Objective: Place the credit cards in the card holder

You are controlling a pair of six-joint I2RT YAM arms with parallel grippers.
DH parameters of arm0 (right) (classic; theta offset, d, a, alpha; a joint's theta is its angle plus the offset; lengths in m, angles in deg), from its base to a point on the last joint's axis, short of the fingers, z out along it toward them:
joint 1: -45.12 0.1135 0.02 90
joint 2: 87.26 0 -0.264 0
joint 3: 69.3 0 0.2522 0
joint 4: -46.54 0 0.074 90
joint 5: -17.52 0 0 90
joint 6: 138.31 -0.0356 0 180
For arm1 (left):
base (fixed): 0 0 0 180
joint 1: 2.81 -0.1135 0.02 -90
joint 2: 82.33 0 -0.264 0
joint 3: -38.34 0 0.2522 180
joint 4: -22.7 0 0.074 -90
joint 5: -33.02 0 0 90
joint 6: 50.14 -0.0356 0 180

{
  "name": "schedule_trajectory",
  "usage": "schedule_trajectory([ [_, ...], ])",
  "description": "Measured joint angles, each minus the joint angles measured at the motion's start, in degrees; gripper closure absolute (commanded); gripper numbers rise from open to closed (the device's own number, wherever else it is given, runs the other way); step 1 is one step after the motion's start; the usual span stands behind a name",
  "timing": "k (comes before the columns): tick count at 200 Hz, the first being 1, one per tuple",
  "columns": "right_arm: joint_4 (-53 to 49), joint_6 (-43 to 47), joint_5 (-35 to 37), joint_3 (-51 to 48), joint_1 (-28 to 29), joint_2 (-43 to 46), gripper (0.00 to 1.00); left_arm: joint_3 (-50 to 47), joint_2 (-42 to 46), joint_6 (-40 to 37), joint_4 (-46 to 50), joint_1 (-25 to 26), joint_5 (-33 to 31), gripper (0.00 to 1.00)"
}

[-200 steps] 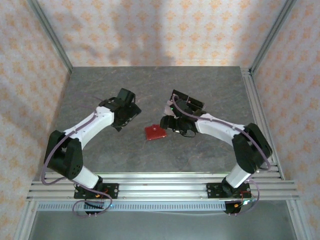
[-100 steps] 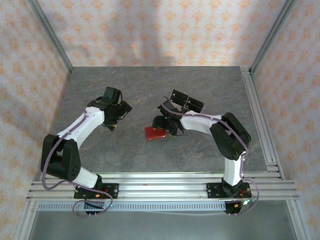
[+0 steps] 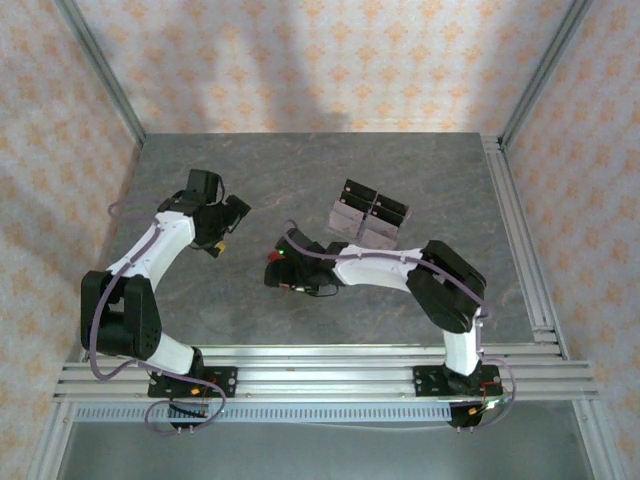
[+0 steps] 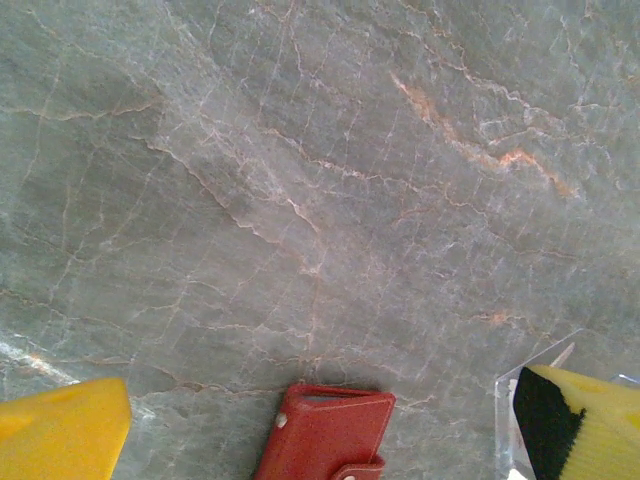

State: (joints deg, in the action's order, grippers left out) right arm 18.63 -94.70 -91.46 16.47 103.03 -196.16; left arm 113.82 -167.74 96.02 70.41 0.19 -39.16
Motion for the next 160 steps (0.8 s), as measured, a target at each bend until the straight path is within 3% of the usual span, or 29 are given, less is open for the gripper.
schedule_trajectory([
  [28, -7.72, 4.94, 2.91, 4.76, 0.87, 1.36, 0.25, 1.09, -1.05, -1.01, -0.44, -2.03, 1.9, 0.0],
  [58, -20.76, 14.75, 10.12, 17.25, -1.38, 0.31, 0.36, 1.25, -1.38, -1.84, -0.7, -3.48, 3.19, 0.0],
  [84, -30.42, 22.29, 15.67, 28.55, -2.99, -5.57, 0.48, 0.85, -1.36, -2.14, -1.01, -4.98, 3.91, 0.0],
  [124, -39.71, 27.32, 18.71, 35.98, -3.04, -17.18, 0.47, -0.5, -1.33, -2.27, -1.01, -7.02, 4.26, 0.0],
  [160, -43.58, 27.61, 19.04, 40.26, -2.93, -22.27, 0.46, -0.5, -1.33, -2.32, -1.03, -7.23, 4.28, 0.0],
])
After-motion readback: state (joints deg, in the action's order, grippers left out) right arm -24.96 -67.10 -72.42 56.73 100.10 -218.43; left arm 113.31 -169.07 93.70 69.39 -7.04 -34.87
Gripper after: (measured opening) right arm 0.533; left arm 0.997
